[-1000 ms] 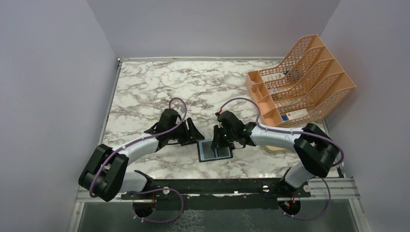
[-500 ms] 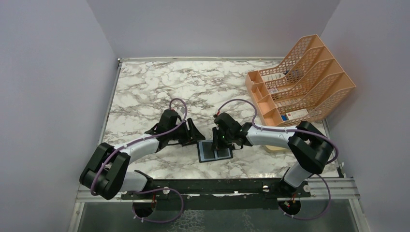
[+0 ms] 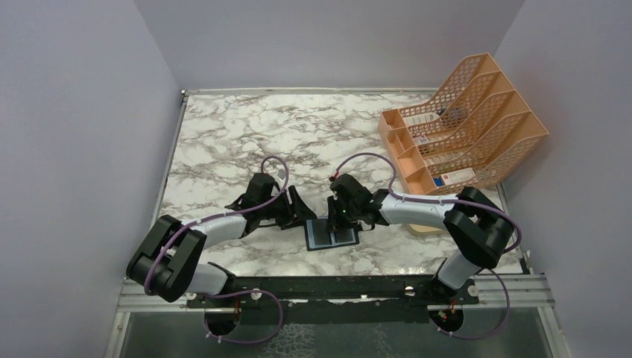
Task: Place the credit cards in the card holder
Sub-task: Turn over the card slot in the card holder.
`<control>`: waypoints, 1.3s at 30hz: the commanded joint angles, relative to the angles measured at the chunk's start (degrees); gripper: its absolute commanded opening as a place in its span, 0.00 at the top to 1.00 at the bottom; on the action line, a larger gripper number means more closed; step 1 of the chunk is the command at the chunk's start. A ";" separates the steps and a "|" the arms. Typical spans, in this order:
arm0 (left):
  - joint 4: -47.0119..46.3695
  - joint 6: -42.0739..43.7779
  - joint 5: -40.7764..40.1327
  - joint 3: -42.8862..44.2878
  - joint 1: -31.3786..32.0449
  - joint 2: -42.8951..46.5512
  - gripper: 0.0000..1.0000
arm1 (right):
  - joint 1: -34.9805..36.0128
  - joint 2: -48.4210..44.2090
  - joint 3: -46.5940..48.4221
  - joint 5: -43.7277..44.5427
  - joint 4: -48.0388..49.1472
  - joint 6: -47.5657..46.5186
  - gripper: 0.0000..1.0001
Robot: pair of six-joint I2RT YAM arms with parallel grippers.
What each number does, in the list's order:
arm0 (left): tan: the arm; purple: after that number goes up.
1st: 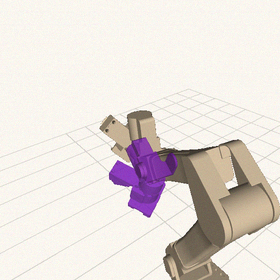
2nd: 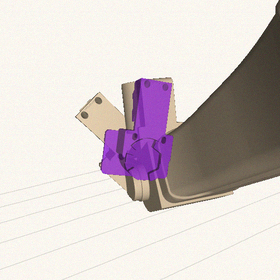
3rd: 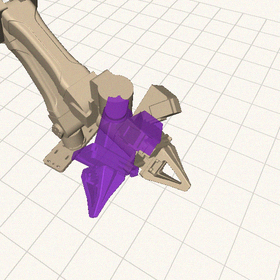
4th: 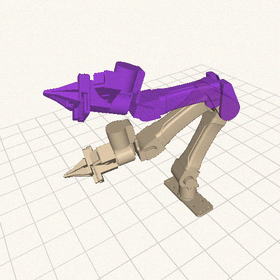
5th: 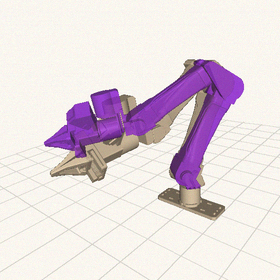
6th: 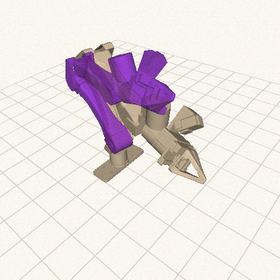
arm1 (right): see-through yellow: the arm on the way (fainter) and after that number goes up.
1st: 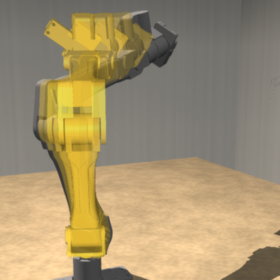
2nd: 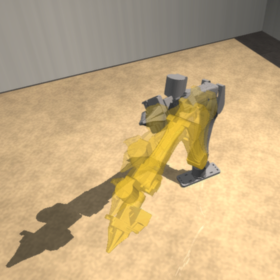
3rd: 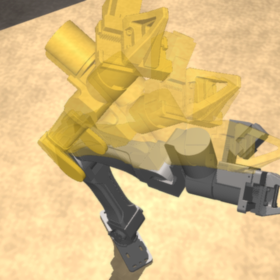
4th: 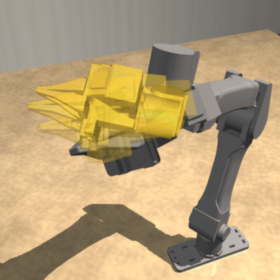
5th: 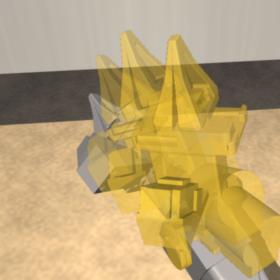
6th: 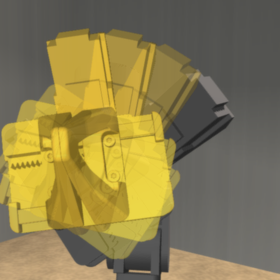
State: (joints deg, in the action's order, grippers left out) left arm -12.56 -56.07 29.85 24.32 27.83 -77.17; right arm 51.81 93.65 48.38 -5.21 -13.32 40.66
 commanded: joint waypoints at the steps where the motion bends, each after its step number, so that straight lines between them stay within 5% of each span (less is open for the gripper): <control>1: -2.93 -0.77 1.99 -0.05 0.60 -0.80 0.43 | 0.31 0.88 -1.03 2.13 -0.46 -0.45 0.88; 26: -6.87 -3.86 2.39 2.20 5.32 -4.92 0.44 | 0.31 1.28 -1.65 1.88 0.39 -0.50 0.88; 33: -6.89 -4.17 2.35 2.41 5.67 -5.08 0.53 | 0.30 0.59 -1.71 2.13 0.16 -0.50 0.88; 39: -6.91 -4.30 1.68 2.09 5.71 -4.67 0.79 | 0.31 -0.50 -1.57 2.32 -0.23 -0.41 0.87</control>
State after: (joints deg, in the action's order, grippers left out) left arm -17.72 -59.94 30.61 25.06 33.08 -81.82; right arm 51.79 93.54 47.94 -5.21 -12.84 40.69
